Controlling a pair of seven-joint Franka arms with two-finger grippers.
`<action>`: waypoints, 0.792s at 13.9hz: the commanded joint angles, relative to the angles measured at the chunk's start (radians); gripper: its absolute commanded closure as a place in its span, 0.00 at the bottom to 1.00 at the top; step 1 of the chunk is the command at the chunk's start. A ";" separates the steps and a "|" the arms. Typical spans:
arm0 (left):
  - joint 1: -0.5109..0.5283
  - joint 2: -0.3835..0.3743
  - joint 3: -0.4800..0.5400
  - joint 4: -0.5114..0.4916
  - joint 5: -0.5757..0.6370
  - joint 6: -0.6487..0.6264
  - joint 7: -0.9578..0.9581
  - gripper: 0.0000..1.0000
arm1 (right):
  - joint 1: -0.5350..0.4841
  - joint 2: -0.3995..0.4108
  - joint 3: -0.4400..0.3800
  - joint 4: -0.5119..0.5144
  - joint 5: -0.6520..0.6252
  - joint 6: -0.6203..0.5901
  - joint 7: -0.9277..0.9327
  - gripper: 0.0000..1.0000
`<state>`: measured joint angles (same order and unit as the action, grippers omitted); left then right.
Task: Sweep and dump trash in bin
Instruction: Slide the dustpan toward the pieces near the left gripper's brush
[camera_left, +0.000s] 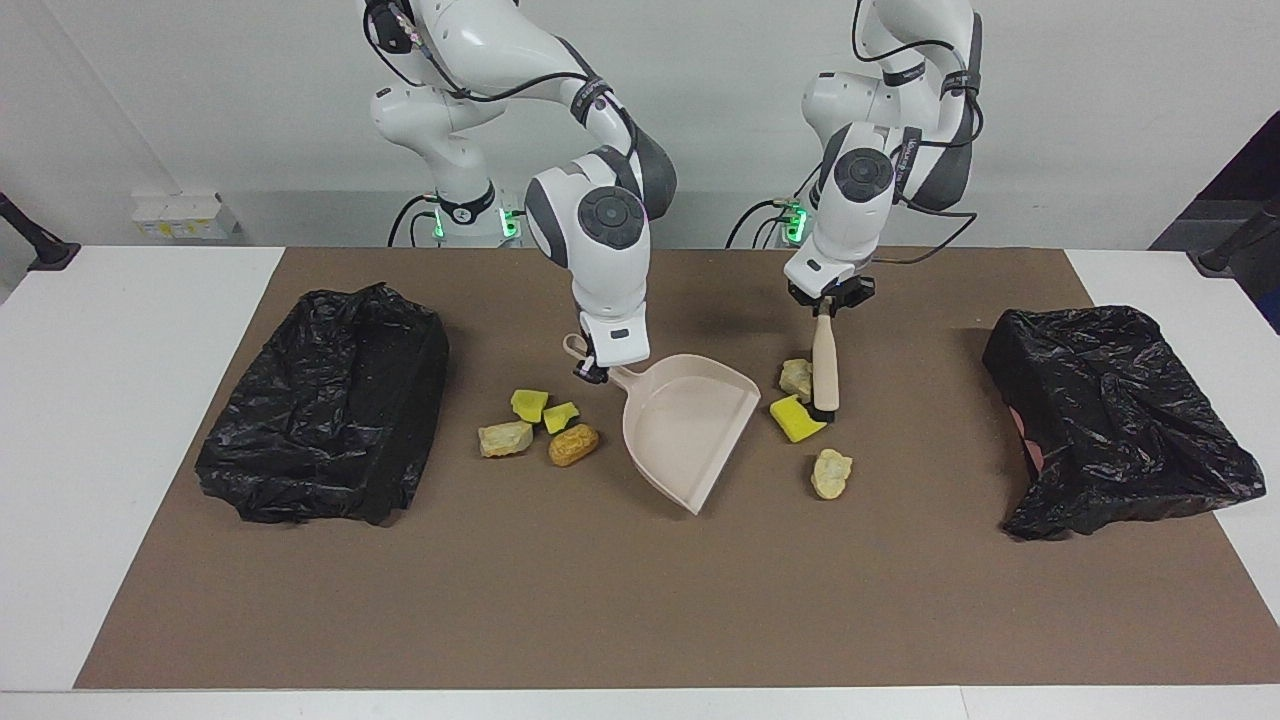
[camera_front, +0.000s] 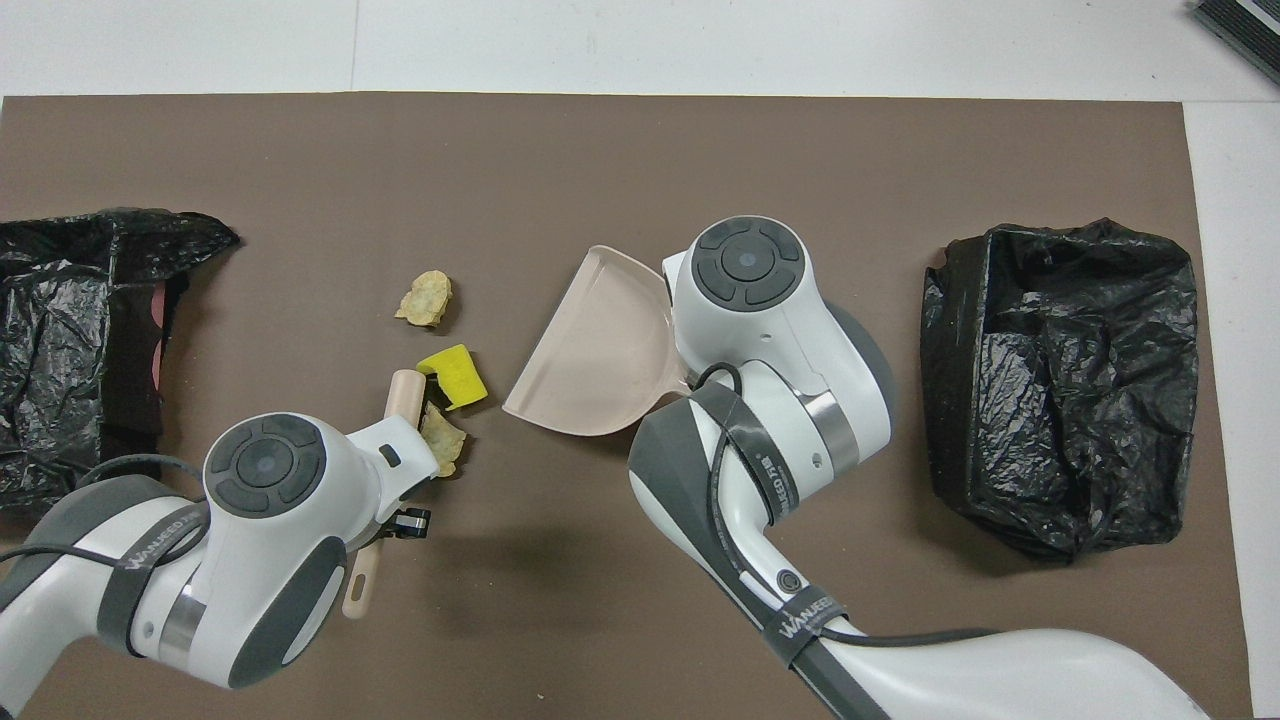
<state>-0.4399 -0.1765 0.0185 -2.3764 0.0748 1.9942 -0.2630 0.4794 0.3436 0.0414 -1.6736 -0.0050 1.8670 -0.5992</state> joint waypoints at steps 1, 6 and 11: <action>0.004 0.008 0.012 0.068 -0.004 -0.040 0.057 1.00 | 0.001 -0.077 0.008 -0.152 -0.021 0.107 -0.140 1.00; 0.119 0.078 0.012 0.130 0.010 0.050 0.261 1.00 | 0.077 -0.077 0.008 -0.186 -0.020 0.145 -0.036 1.00; 0.153 0.242 0.012 0.322 0.085 0.078 0.327 1.00 | 0.107 -0.078 0.006 -0.221 -0.027 0.187 0.012 1.00</action>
<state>-0.3076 -0.0297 0.0387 -2.1606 0.1377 2.0599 0.0169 0.5826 0.2974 0.0451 -1.8500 -0.0136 2.0285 -0.6091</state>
